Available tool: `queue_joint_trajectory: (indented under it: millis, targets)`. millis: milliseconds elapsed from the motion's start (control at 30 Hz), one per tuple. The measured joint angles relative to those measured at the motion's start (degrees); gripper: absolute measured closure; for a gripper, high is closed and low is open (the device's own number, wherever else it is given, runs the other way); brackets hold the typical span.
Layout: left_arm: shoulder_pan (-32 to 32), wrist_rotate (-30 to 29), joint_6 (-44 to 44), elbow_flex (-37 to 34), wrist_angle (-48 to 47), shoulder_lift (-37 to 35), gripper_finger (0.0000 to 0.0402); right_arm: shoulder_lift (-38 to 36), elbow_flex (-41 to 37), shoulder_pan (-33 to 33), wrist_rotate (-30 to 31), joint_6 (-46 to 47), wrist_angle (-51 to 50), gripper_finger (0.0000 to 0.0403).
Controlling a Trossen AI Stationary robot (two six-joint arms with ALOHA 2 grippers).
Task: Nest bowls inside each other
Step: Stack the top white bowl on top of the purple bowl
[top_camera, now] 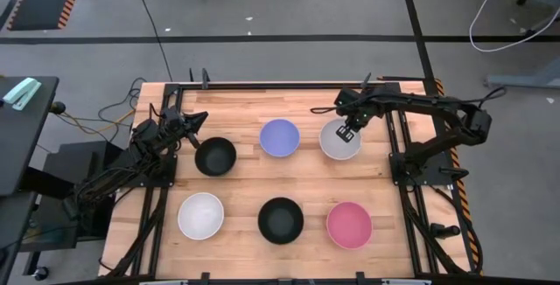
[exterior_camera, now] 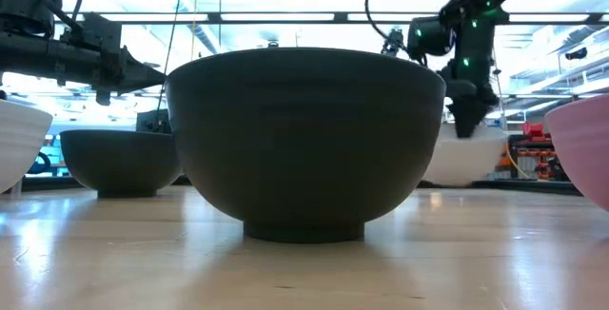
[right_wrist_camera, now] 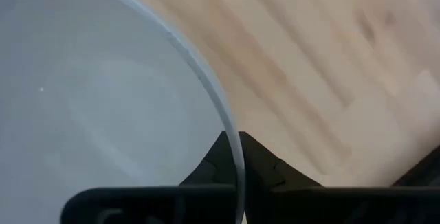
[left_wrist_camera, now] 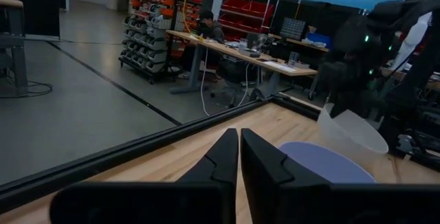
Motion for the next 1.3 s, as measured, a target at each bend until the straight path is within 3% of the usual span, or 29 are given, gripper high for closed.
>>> queue_joint_trajectory:
  millis: [533,1067,1300]
  targets:
    - [0.0,0.0,0.0,0.0,0.0,0.0,0.0382,6.1,26.3,5.8,-0.9,0.0,-4.9,0.0401]
    - [0.0,0.0,0.1,0.0,0.0,0.0,0.0377,30.4,54.0,6.3,-4.9,-0.9,-15.5,0.0401]
    - [0.0,0.0,0.2,0.0,0.0,0.0,0.0383,37.2,59.4,7.7,-7.7,-1.6,-16.7,0.0401]
